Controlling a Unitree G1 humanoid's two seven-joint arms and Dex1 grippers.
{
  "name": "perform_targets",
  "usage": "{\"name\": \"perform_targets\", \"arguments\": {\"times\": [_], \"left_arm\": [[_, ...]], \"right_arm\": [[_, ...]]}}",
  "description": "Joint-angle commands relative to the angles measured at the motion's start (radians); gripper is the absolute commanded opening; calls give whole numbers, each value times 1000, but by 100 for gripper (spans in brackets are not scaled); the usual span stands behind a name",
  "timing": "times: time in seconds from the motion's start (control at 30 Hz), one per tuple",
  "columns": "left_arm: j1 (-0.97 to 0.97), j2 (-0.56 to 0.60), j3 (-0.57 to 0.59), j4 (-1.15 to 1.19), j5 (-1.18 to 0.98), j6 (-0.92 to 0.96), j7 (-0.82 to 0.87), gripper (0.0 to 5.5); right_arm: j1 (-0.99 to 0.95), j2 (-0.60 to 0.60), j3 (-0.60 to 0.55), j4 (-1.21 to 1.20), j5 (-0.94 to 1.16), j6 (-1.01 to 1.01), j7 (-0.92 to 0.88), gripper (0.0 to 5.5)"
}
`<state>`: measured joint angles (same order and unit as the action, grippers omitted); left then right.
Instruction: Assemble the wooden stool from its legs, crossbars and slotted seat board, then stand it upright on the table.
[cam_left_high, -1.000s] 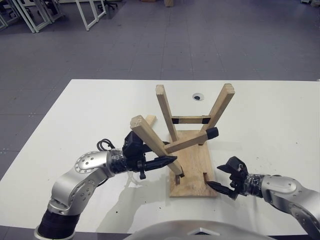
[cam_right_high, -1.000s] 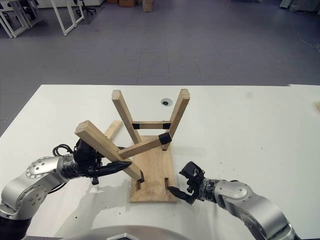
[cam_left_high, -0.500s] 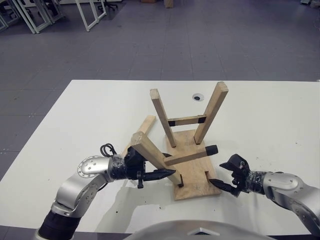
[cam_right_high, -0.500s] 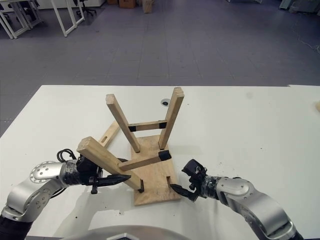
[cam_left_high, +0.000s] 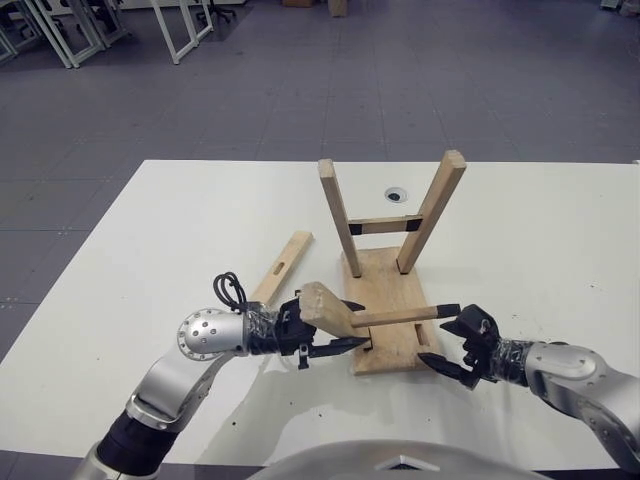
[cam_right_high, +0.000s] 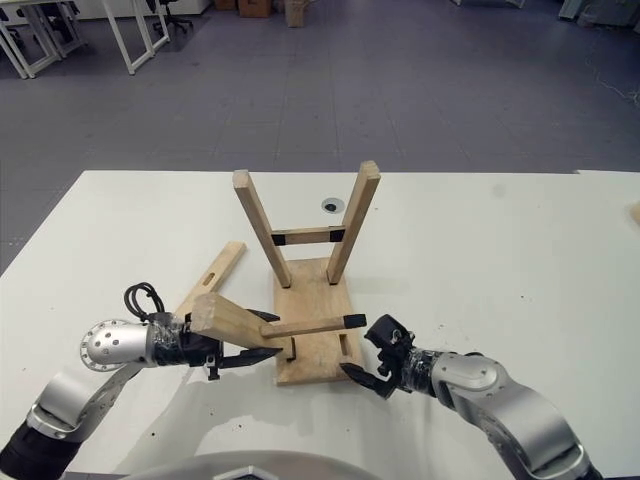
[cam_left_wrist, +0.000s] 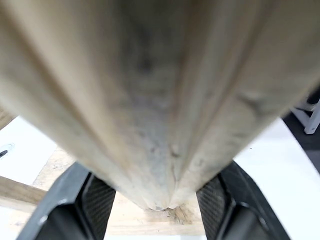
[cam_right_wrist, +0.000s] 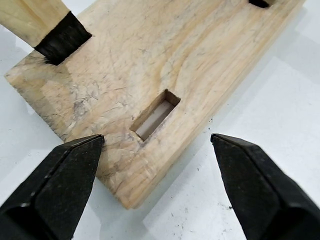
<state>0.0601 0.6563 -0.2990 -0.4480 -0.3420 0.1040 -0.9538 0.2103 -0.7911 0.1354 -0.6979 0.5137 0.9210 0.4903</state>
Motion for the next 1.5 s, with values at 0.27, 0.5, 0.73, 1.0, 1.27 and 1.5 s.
{"name": "perform_targets", "arguments": {"times": [0.27,0.5,0.73,1.0,1.27,1.5], "left_arm": [[-36,213,-214,245,187,225,-93,206],[-41,220,-230,399,214,43,-128,206],[-98,216,-246,442,201,-8,-185,206],[-159,198,-213,409,141,2,-200,206],[-184,162,-166,362,114,-33,-160,206],[-192,112,-104,337,138,-29,-131,346]], "right_arm": [[-14,24,-2,37,-15,15,5,395],[-69,3,-58,141,-49,-297,194,395],[-134,37,60,335,-171,-570,356,395],[-127,68,132,410,-247,-626,387,395],[-95,74,138,409,-289,-625,375,395],[-63,82,146,399,-308,-621,352,395]]}}
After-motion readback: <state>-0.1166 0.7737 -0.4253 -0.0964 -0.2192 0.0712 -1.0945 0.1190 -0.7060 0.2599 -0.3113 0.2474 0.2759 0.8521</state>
